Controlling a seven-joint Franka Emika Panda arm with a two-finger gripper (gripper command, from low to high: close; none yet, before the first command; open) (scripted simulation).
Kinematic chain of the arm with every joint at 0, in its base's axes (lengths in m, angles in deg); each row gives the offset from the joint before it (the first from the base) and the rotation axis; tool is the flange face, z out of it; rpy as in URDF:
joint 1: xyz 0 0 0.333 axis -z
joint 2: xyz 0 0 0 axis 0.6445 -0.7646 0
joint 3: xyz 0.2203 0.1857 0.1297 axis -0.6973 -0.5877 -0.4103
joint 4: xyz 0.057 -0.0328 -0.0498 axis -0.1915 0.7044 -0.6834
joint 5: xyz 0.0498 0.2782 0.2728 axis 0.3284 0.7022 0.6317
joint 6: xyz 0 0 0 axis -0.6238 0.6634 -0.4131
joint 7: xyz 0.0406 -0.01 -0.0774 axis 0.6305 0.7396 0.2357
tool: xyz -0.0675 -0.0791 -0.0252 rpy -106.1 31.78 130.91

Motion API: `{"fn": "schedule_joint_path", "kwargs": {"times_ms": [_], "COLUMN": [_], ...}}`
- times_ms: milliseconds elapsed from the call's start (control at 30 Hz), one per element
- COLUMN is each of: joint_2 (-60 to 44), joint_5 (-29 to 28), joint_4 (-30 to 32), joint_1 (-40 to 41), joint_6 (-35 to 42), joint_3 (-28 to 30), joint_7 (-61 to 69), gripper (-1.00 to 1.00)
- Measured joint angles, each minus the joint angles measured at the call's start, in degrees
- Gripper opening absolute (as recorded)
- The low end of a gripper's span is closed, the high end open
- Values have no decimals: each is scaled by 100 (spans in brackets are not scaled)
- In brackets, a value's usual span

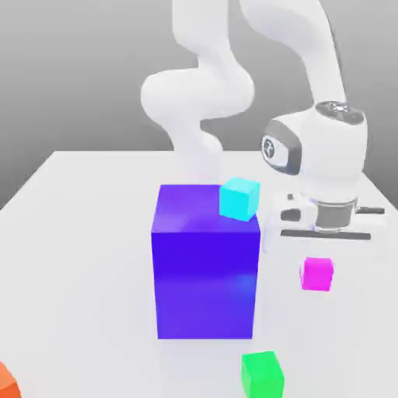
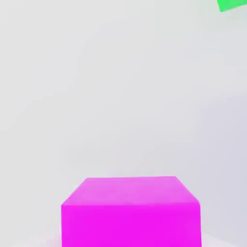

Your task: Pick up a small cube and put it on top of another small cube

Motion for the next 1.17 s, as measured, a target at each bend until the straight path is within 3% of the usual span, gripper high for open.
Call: {"fn": "schedule_joint_path", "kwargs": {"times_ms": [300, 733, 800, 867, 1033, 1067, 1167], "joint_2": [-460, -514, -465, -595, -1262, -1379, -1379], "joint_5": [497, 227, -74, -203, 24, 78, 78], "joint_4": [-960, -1718, -1673, -1627, -1650, -1656, -1656], "joint_1": [278, 93, -106, -290, -197, -162, -161], "joint_6": [583, 1055, 1122, 1015, 408, 307, 306], "joint_3": [475, 1578, 1902, 2130, 2004, 1962, 1962], "joint_7": [-2438, -6594, -7289, -7552, -7447, -7409, -7409], "gripper": [-100, -100, -100, -100, -100, 100, 100]}}
